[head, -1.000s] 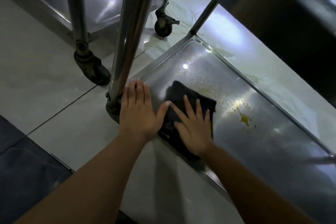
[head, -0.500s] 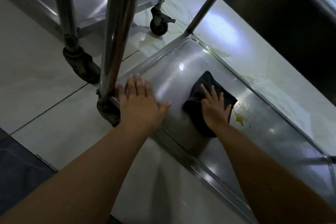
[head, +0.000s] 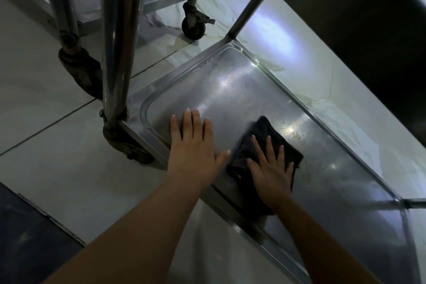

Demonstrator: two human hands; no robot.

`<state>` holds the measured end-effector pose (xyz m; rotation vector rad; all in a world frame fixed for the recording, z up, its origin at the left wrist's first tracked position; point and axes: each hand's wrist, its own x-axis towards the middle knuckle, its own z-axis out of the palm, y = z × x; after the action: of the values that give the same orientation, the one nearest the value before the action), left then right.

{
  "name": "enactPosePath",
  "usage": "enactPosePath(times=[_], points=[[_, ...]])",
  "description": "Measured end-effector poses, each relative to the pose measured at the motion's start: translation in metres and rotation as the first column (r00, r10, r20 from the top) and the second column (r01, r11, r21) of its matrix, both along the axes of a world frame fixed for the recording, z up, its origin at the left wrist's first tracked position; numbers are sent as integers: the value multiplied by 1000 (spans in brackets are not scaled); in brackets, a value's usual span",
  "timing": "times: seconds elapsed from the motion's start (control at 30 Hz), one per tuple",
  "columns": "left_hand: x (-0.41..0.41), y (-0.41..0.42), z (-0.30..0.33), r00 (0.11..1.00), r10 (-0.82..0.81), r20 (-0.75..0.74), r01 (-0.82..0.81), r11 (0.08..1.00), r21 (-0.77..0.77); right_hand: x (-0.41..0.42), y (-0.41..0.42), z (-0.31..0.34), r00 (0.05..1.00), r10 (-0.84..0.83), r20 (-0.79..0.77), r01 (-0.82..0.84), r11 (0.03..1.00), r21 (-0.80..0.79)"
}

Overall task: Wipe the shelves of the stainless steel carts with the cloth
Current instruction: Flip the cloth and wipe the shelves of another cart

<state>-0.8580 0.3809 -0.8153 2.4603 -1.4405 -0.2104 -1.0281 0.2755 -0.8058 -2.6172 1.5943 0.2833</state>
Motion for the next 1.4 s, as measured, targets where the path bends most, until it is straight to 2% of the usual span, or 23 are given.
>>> enactPosePath(times=[0.13, 0.23, 0.37, 0.5, 0.63, 0.73, 0.83, 1.07, 1.17, 1.27, 1.33, 1.4], points=[[2, 3, -2, 998, 18, -60, -24, 995, -99, 64, -25, -1, 976, 214, 31, -214, 977, -4], [2, 2, -2, 994, 51, -98, -64, 988, -141, 112, -45, -5, 958, 282, 52, -284, 959, 16], [1, -3, -4, 992, 94, -87, -104, 987, -122, 137, -57, -7, 971, 197, 133, -209, 974, 88], [0, -3, -4, 996, 58, -67, -65, 992, -108, 118, -60, -6, 982, 154, 113, -158, 987, 31], [-1, 1, -2, 999, -1, -38, -1, 998, -68, 43, -65, 0, 995, -54, 79, 49, 996, 70], [-3, 4, 1, 998, -26, -59, 22, 998, -65, -17, -43, -2, 971, -221, 96, 215, 974, 67], [-7, 6, 2, 999, -31, -27, 29, 998, -64, -49, -4, -5, 957, -289, 37, 286, 956, 64], [-4, 7, -8, 973, -224, 52, 225, 974, -4, -68, 72, -8, 998, -62, -1, 62, 997, -42], [-3, 8, -10, 967, -240, 89, 243, 969, -33, -56, 65, -8, 999, 46, 19, -45, 998, -34], [-7, 5, -8, 918, -381, 112, 390, 918, -70, -40, 35, -7, 985, 168, 41, -167, 986, -15], [-13, 1, -6, 892, -437, 110, 444, 895, -47, -34, 16, -6, 988, 135, 79, -135, 991, -6], [-19, -1, -6, 894, -433, 118, 437, 899, -13, -33, 3, -5, 991, 12, 135, -14, 1000, 11]])
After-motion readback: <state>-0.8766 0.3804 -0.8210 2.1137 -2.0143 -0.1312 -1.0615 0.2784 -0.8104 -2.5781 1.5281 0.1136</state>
